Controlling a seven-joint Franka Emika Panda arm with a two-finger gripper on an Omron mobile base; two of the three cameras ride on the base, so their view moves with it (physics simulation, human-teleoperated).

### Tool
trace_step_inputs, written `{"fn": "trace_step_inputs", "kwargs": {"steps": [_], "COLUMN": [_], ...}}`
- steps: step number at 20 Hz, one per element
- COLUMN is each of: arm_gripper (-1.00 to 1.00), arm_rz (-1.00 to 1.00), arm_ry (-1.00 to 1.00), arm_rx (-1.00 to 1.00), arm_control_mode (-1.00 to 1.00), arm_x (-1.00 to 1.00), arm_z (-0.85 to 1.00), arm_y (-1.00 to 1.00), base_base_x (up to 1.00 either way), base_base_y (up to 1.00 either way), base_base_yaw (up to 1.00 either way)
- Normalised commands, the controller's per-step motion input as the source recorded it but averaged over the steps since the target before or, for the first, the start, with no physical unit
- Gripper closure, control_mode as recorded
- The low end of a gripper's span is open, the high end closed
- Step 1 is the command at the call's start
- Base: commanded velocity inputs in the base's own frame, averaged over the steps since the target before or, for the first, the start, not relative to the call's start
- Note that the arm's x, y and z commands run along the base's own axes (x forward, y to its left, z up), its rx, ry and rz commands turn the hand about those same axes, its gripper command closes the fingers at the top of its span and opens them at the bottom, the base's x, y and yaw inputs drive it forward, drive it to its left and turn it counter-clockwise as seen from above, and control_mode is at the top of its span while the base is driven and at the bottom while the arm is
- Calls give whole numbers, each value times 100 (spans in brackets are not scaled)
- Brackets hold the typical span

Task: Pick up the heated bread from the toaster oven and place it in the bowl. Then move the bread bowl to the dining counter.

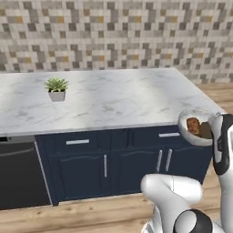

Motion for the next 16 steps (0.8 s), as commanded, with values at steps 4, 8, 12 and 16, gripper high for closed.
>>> {"fn": "trace_step_inputs", "kwargs": {"steps": [4, 8, 12, 16], "arm_gripper": [100, 100, 100, 100], "arm_rz": [0, 0, 0, 1], "arm_ry": [0, 0, 0, 0], "arm_rx": [0, 0, 0, -12], "arm_control_mode": [100, 100, 100, -100], "arm_x": [0, 0, 0, 84], "arm_z": [0, 0, 0, -8], "arm_y": [0, 0, 0, 47], "base_base_x": [100, 100, 91, 0], "base_base_y": [3, 11, 25, 0], "base_base_yaw": [0, 0, 0, 0]}}
